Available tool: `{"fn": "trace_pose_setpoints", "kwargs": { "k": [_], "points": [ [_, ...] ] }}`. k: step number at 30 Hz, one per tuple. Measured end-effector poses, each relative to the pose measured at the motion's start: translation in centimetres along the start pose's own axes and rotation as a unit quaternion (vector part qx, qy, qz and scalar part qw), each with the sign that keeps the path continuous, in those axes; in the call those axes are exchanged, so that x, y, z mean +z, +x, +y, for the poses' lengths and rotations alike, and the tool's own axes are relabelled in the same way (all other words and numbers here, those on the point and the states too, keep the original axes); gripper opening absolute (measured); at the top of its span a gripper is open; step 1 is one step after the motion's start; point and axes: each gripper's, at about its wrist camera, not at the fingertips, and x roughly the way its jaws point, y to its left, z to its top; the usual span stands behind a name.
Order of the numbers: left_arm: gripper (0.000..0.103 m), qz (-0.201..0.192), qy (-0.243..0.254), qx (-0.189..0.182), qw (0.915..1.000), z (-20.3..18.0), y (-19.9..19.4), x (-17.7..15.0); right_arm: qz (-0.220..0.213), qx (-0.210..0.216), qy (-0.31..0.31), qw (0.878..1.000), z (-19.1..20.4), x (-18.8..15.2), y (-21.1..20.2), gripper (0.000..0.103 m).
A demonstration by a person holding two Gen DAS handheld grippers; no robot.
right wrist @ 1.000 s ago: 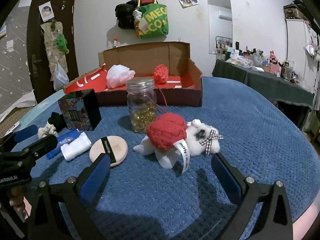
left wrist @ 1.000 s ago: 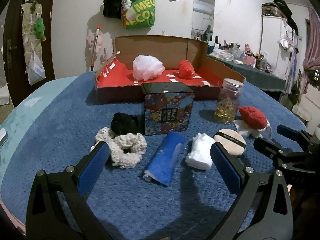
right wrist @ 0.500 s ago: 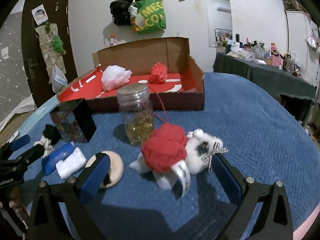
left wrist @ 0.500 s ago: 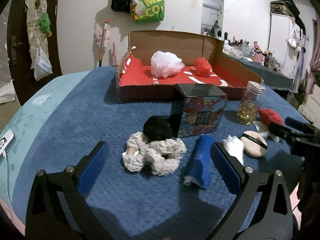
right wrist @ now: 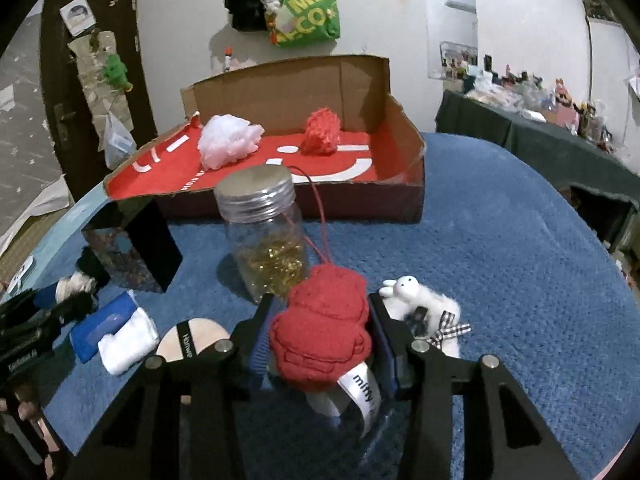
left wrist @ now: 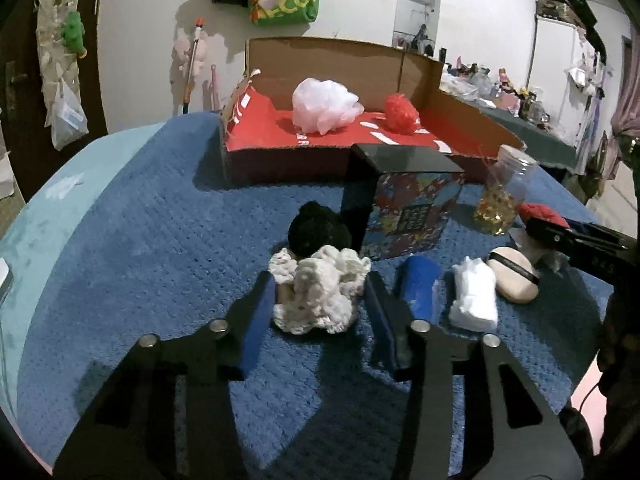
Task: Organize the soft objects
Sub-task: 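Grasp the red knitted ball with right tool while left tool grasps white scrunchie, then carry the red knitted ball and white scrunchie into the red box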
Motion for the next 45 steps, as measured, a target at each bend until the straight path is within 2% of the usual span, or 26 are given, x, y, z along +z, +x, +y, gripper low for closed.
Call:
{"fn": "trace_pose_setpoints", "kwargs": {
  "k": [1, 6, 13, 23, 31, 38, 45],
  "points": [
    [0.028, -0.003, -0.001, -0.002, 1.0, 0.0, -0.3, 0.0, -0.007, 0.002, -0.002, 1.0, 0.1, -0.1, -0.4, 0.047],
    [0.027, -0.016, -0.002, -0.028, 0.9995, -0.7, -1.3, 0.4, -0.035, 0.001, -0.012, 0.999, 0.7, -0.4, -2.6, 0.046],
    [0.026, -0.032, 0.016, -0.054, 0.9979, -2.5, -2.7, 0.7, -0.053, 0.025, -0.014, 0.998, 1.4, -0.6, -4.6, 0.046],
    [0.026, -0.026, 0.037, -0.086, 0.9953, -4.6, -2.6, 0.7, -0.044, 0.048, -0.017, 0.998, 2.3, -1.2, -4.5, 0.046],
    [0.026, -0.022, 0.044, -0.093, 0.9944, -5.1, -2.4, 0.7, -0.038, 0.051, -0.017, 0.998, 2.4, -1.5, -4.2, 0.046],
    [0.026, -0.023, 0.039, -0.079, 0.9958, -3.9, -2.8, 1.6, -0.045, 0.028, -0.019, 0.998, 1.7, -1.3, -4.7, 0.046],
    [0.026, 0.012, 0.074, -0.056, 0.9957, -1.9, -2.7, 4.3, -0.051, -0.036, -0.053, 0.997, 0.6, 0.2, -5.3, 0.046]
  ]
}}
